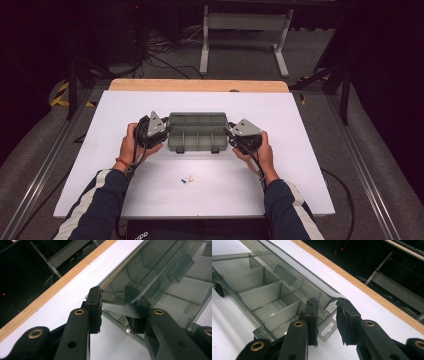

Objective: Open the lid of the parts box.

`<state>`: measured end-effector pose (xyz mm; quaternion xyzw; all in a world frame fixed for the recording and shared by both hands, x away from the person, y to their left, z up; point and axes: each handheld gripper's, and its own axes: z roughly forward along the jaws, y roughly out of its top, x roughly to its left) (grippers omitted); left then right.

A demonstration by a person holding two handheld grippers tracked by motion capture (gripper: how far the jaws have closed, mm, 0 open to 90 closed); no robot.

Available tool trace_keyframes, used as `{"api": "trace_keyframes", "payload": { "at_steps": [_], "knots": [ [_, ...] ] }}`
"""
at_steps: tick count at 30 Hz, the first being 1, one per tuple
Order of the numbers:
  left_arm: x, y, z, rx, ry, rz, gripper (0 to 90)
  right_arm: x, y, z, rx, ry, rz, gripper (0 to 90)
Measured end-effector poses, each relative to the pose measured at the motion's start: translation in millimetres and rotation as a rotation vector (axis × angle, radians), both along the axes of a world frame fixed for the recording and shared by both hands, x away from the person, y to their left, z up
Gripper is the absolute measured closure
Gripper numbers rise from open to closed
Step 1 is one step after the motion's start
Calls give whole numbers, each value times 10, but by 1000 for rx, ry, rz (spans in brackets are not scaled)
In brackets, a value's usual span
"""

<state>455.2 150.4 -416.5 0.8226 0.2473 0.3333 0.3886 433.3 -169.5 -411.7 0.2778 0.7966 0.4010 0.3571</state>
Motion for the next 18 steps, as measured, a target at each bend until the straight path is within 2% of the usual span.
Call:
{"api": "trace_keyframes", "payload": {
  "at_steps": [3, 11, 18],
  "knots": [
    [14, 6, 24, -13, 8, 0, 670, 17, -16, 34, 16, 6, -3, 710],
    [52, 19, 95, -10, 15, -5, 671, 67, -63, 122, 55, 28, -8, 705],
    [99, 36, 177, -31, 28, -10, 688, 126, -83, 211, 93, 40, -10, 705]
  ]
}}
